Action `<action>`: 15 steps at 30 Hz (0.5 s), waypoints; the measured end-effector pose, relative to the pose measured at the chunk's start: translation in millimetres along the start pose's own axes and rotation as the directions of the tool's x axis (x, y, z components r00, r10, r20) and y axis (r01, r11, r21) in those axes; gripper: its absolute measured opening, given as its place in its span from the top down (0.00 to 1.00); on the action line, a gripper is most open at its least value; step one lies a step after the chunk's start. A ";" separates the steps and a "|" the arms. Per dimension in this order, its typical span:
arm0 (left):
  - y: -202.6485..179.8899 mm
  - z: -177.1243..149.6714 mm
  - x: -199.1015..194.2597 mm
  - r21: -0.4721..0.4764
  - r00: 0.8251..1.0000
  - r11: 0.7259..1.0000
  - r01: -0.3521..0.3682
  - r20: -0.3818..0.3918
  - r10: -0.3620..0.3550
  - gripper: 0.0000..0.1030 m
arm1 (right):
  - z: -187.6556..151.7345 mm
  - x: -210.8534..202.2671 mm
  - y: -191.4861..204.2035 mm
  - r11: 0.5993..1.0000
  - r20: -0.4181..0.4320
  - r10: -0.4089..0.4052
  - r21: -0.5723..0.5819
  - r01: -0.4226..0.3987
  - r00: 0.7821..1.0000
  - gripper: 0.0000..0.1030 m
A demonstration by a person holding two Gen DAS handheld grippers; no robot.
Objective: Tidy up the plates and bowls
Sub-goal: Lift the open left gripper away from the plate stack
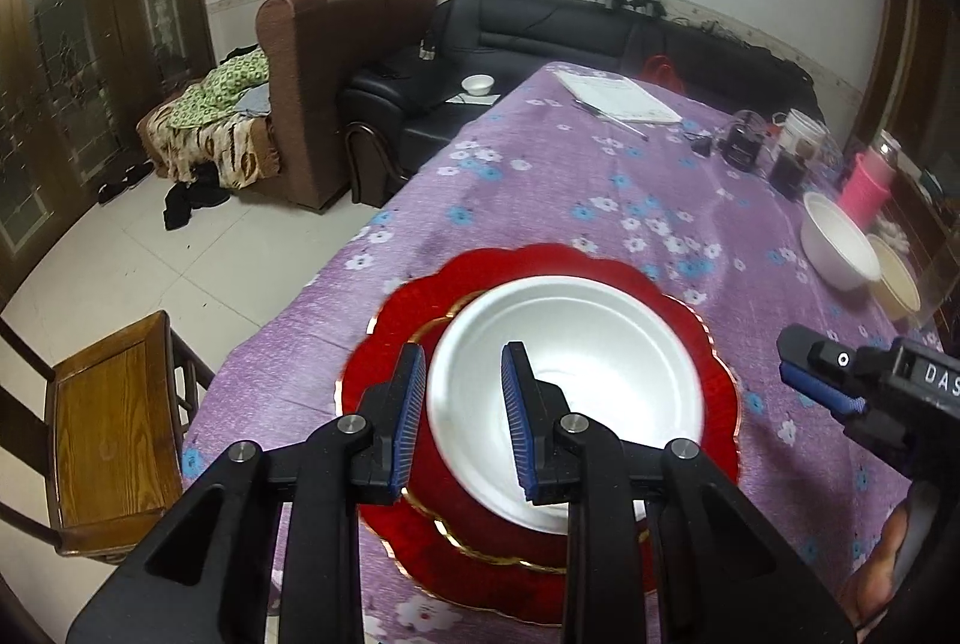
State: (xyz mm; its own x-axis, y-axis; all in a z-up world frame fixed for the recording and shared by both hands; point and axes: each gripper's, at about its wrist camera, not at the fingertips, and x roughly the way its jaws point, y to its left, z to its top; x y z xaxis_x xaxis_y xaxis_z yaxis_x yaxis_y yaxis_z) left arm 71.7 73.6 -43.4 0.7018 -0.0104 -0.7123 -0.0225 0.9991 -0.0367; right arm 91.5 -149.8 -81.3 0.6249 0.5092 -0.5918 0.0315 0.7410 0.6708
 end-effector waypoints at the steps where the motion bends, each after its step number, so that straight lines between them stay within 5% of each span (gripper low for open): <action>1: -2.4 -0.1 -0.6 0.004 1.000 1.000 0.000 0.000 0.000 0.77 | 1.7 -1.4 -3.3 1.000 0.005 0.000 0.007 0.000 1.000 0.70; 15: -73.5 4.8 1.4 0.102 1.000 0.995 0.010 -0.027 -0.007 0.77 | 22.0 -26.9 -55.3 0.997 0.033 0.000 0.078 -0.002 0.999 0.70</action>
State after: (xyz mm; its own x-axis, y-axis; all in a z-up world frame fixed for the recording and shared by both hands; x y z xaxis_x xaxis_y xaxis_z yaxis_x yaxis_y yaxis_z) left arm 77.7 0.4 -38.3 0.6827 -0.0185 -0.7304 0.0570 0.9980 0.0280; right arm 90.1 -214.1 -92.7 0.6505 0.4941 -0.5768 0.0909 0.7033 0.7051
